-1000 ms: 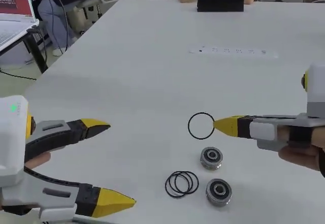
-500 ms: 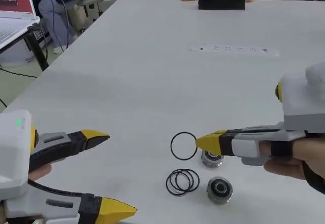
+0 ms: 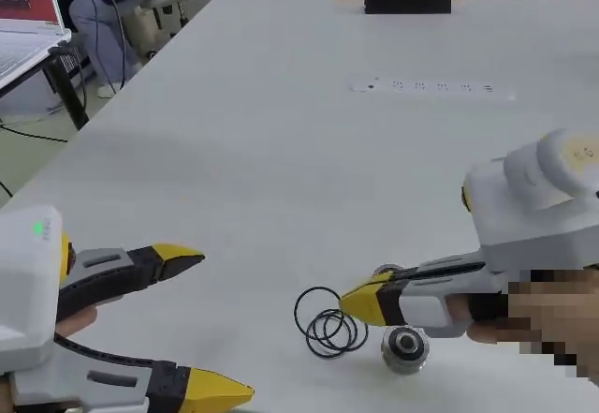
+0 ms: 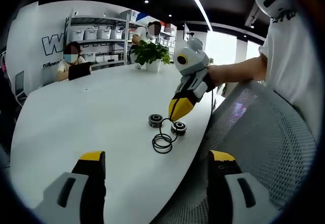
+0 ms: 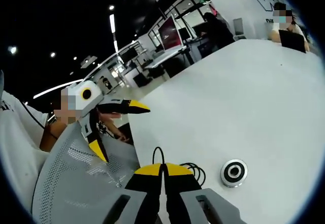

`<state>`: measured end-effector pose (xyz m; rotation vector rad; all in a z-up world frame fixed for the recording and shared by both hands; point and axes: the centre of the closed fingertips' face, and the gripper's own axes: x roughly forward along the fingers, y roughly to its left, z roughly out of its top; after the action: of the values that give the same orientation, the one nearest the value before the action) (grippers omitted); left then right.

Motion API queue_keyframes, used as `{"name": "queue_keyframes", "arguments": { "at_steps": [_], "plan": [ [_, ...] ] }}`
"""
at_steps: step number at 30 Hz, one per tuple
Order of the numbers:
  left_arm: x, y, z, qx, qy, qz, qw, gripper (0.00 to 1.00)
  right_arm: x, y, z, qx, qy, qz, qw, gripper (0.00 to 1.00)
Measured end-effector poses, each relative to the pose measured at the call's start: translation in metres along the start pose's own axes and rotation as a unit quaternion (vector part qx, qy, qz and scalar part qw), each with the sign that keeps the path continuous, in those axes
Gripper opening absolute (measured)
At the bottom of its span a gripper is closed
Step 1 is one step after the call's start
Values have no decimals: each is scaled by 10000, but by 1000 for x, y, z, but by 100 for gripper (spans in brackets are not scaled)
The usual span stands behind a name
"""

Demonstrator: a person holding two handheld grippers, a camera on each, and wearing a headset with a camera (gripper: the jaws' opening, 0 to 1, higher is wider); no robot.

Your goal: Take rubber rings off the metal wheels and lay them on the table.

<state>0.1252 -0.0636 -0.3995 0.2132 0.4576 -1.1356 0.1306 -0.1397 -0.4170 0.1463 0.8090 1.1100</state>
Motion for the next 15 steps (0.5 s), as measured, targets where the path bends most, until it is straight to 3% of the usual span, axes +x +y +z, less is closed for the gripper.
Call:
{"name": "queue_keyframes", "arguments": {
  "at_steps": [15],
  "plan": [
    [0,0,-1,-2,27,-15,10000,80,10,-10,-18,23,303,-168,9994,0]
  ]
}}
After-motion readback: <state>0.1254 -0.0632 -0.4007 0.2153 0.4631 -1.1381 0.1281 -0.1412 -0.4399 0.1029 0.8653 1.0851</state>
